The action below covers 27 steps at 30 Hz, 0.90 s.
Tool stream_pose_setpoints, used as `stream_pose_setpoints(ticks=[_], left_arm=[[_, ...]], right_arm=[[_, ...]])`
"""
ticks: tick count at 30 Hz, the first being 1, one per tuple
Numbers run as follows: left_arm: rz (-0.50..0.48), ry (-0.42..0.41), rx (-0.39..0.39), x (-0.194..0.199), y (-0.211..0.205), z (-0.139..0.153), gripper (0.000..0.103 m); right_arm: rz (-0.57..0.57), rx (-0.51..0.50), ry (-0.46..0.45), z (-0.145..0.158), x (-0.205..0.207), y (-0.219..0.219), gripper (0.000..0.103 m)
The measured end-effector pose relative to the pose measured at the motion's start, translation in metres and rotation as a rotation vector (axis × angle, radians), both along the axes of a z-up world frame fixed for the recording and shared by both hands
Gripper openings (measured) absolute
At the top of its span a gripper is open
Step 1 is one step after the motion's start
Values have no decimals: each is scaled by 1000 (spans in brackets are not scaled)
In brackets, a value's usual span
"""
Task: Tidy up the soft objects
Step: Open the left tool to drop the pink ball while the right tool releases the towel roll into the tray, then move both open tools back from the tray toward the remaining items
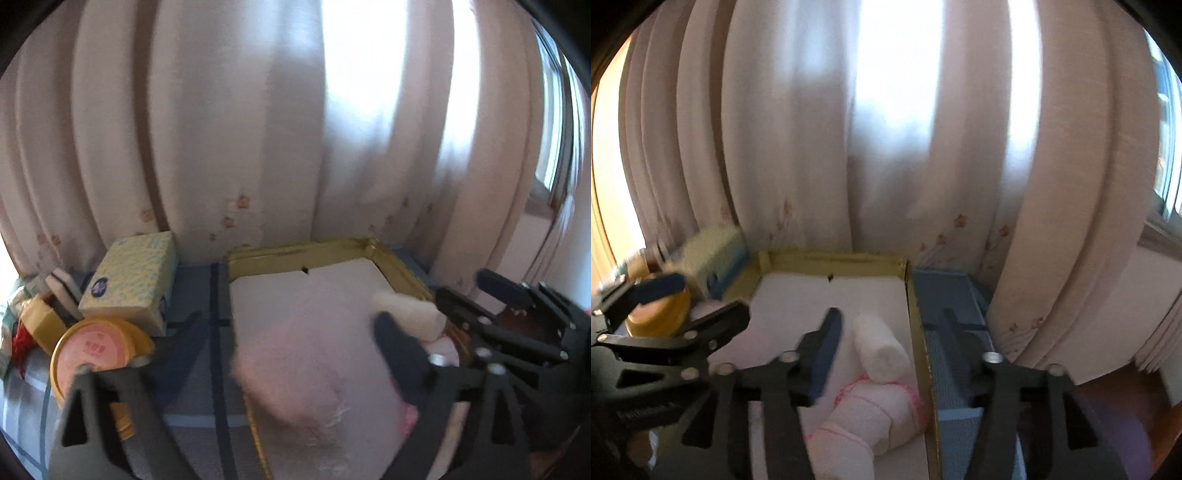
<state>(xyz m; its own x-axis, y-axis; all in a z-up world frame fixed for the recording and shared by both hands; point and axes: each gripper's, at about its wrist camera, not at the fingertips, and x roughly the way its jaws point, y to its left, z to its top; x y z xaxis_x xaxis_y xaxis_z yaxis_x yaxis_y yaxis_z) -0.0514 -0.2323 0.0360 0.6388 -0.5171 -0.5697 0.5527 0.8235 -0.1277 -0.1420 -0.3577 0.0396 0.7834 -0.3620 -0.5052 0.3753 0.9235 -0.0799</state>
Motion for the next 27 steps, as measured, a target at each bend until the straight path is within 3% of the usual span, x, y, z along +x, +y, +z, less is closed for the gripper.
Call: stream_pose_setpoints(ticks=[2,6,12,16,27], left_arm=[[17,-17,-39,-1,9,3,103],[47,-74,-50,-7,21,5,103],[119,-168,-4,-11,36,1,103],[194,-278,46,-14,51,-2,103],[293,-327,70,-1,96,-12,103]], right_arm=[[-12,14,-82,4,-12,1,76],[-80,16,-230,10,-36,12,78],[-188,41,-429,7,-62,34,87],[-235,89,-545,3,-70,46,90],[-296,53,-618,-3,-57,92,94]])
